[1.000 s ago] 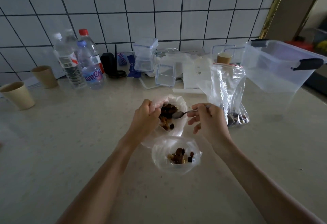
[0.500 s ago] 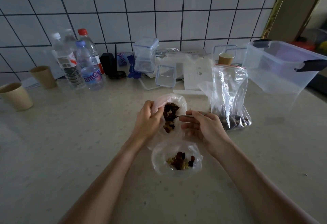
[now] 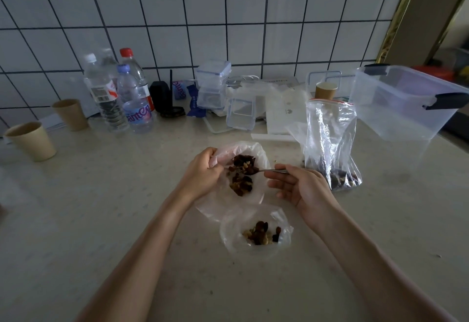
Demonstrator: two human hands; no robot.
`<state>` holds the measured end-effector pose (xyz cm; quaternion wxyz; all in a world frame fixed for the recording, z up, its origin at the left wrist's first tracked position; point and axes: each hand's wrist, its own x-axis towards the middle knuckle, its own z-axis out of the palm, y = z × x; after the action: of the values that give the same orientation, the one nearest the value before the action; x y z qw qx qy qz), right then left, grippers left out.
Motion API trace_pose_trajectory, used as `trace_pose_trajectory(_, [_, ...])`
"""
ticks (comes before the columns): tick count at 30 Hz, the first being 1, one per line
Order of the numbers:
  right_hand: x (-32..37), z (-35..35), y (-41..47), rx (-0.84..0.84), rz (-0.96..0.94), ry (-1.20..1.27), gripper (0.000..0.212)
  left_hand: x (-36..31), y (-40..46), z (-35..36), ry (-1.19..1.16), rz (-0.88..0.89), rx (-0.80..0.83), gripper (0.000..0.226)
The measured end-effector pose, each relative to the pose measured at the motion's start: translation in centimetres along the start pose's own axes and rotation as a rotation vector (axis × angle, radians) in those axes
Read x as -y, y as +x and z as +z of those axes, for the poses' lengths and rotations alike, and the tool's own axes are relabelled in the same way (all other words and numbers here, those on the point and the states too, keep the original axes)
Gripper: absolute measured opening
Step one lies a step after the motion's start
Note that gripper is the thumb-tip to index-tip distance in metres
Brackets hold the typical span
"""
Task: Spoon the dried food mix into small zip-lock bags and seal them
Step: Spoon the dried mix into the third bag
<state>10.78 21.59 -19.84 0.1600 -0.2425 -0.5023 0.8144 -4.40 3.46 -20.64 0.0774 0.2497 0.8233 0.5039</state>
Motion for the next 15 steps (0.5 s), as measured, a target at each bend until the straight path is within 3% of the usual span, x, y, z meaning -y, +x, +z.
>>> trace_pose_trajectory(5, [0.4, 0.1, -0.5, 0.04, -0.066, -0.07, 0.027, 0.0, 0.4, -0.5, 0.065, 0.019, 0.011, 0.011])
trace_pose_trajectory(11, [1.2, 0.7, -1.2, 0.082, -0.103, -0.101, 0.027, -0.4, -0.5, -1.9, 0.093, 0.066, -0.009, 0.056])
trace_pose_trajectory(15, [2.4, 0.7, -2.0, 0.131, -0.142, -0.092, 0.028, -1.4, -2.8, -3.0, 0.181, 0.148, -0.105, 0.056])
